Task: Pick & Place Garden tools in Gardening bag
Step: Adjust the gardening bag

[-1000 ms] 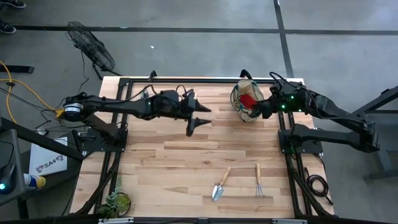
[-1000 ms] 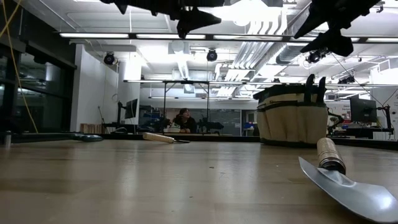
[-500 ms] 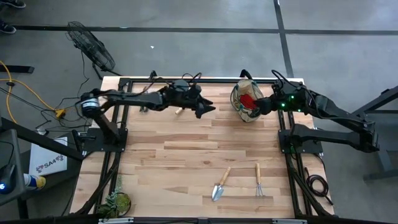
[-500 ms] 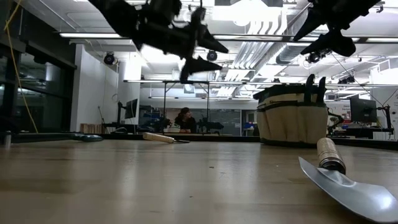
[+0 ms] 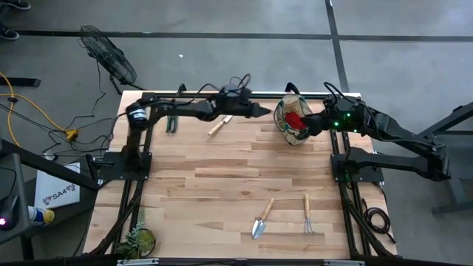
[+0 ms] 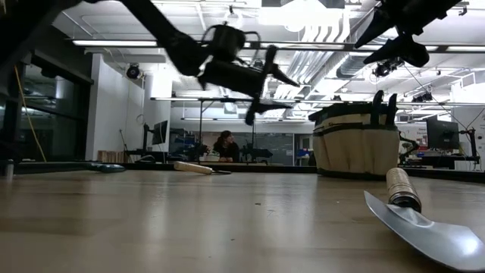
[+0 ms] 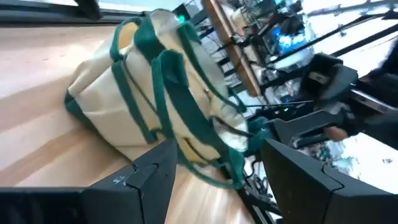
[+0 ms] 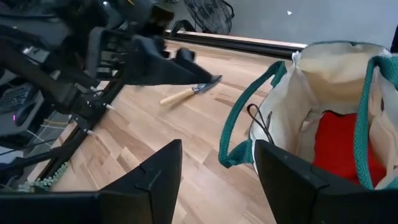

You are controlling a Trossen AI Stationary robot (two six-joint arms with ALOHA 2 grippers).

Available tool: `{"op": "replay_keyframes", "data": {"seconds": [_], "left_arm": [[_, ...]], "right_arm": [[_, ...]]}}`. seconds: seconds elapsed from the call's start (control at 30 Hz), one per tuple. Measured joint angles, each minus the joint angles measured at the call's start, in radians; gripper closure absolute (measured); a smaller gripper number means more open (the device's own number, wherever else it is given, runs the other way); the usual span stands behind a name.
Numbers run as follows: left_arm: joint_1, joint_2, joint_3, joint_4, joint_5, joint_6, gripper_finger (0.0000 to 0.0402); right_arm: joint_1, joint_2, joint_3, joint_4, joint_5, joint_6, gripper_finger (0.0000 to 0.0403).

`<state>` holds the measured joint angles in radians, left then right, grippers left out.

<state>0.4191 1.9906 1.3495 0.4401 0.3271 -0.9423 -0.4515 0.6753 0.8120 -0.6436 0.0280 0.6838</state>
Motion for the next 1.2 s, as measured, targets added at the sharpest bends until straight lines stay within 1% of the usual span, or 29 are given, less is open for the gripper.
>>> {"op": "replay_keyframes", "data": {"seconds": [0.07, 0.13, 0.2, 0.27, 0.37, 0.63, 0.77, 0.87, 1.2], "left_arm": [[0.000, 0.047, 0.087, -0.097, 0.026, 0.012, 0.0172], [0.000, 0.086, 0.163, -0.179, 0.024, 0.028, 0.0172], [0.000, 0.115, 0.221, -0.236, 0.003, 0.043, 0.0172], [0.000, 0.126, 0.247, -0.276, -0.030, 0.047, 0.0172], [0.000, 0.135, 0.256, -0.277, -0.086, 0.048, 0.0172], [-0.002, 0.146, 0.257, -0.249, -0.103, 0.047, 0.0172], [-0.002, 0.174, 0.257, -0.240, -0.098, 0.018, 0.0172], [-0.002, 0.189, 0.256, -0.210, -0.070, -0.002, 0.0172], [-0.002, 0.192, 0.256, -0.149, -0.067, -0.013, 0.0172]], "right_arm": [[0.000, 0.000, 0.000, 0.000, 0.000, -0.014, 0.0210], [0.000, 0.000, 0.000, -0.001, 0.000, -0.032, 0.0210], [0.000, -0.001, 0.000, -0.002, -0.001, -0.042, 0.0210], [0.000, 0.000, 0.000, -0.003, -0.004, -0.055, 0.0210], [0.000, 0.000, 0.000, -0.003, -0.006, -0.060, 0.0210], [0.000, 0.000, 0.000, -0.004, -0.015, -0.086, 0.0210], [0.000, 0.000, 0.000, -0.004, -0.016, -0.103, 0.0210], [0.000, 0.000, 0.000, -0.004, -0.016, -0.110, 0.0210], [0.000, 0.000, 0.000, -0.008, -0.007, -0.113, 0.0210]]}}
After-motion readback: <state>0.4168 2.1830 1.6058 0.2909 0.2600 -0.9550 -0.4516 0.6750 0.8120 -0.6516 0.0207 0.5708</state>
